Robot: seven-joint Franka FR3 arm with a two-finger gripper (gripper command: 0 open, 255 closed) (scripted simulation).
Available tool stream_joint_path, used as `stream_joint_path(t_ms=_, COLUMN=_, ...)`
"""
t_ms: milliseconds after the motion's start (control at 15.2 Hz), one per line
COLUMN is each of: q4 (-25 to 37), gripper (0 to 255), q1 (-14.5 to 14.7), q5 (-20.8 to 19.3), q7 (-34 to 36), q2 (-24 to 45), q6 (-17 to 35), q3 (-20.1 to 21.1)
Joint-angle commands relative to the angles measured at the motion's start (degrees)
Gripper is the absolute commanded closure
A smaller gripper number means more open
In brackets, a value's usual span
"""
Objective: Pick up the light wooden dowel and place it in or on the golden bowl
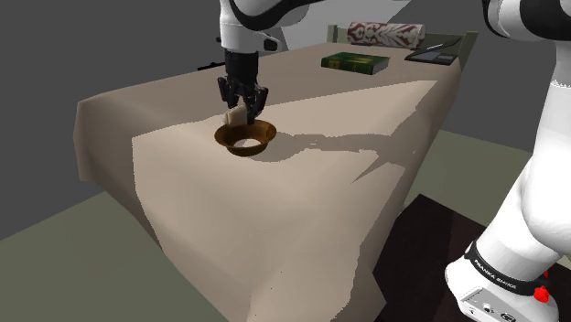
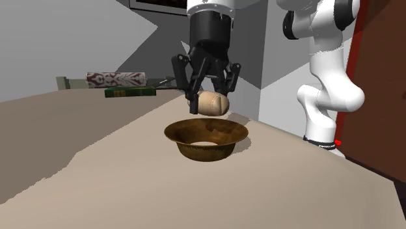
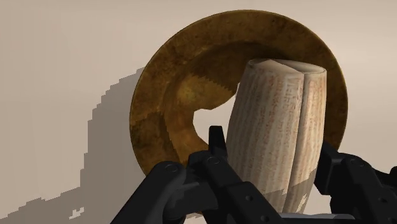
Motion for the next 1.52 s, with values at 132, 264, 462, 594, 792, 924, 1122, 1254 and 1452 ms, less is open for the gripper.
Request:
stream_joint_path(t_ms=132, q4=-3.39, gripper=255, q1=-0.15, q5=0.01, q7=-0.08, q2=-0.08, q6=3.35, q3=-0.07)
stream_joint_path(t_ms=264, q4=-3.39, gripper=255, q1=-0.15, q5=0.02, q7=-0.08, q2=-0.08, q6=3.35, q3=-0.07)
stream_joint_path(t_ms=462, q4=-3.39, gripper=255, q1=-0.15, q5=0.01, q7=-0.08, q2=-0.08, q6=3.35, q3=-0.07)
stream_joint_path(t_ms=594, q4=-3.39, gripper=255, q1=-0.15, q5=0.01, q7=-0.08, q2=-0.08, q6=3.35, q3=-0.07)
stream_joint_path(t_ms=792, q4=-3.38, gripper=0, q1=-0.15, q5=0.01, q7=-0.08, q2=-0.07, q6=3.34, q3=-0.07)
stream_joint_path(t_ms=924, q4=-3.38, gripper=0, q1=-0.15, q5=0.01, q7=-0.08, q2=-0.07, q6=3.34, q3=-0.07)
stream_joint_path(t_ms=1122, q4=-1.95, gripper=0, q1=-0.19, q5=0.15, q7=-0.17, q2=-0.43, q6=1.57, q3=-0.04)
stream_joint_path(t_ms=1254, q4=1.27, gripper=0, q1=-0.23, q5=0.33, q7=-0.29, q2=-0.9, q6=-2.09, q3=0.0)
stream_joint_path(t_ms=1452, q4=2.65, gripper=0, q1=-0.23, q5=0.37, q7=-0.32, q2=-0.99, q6=-3.56, q3=0.02)
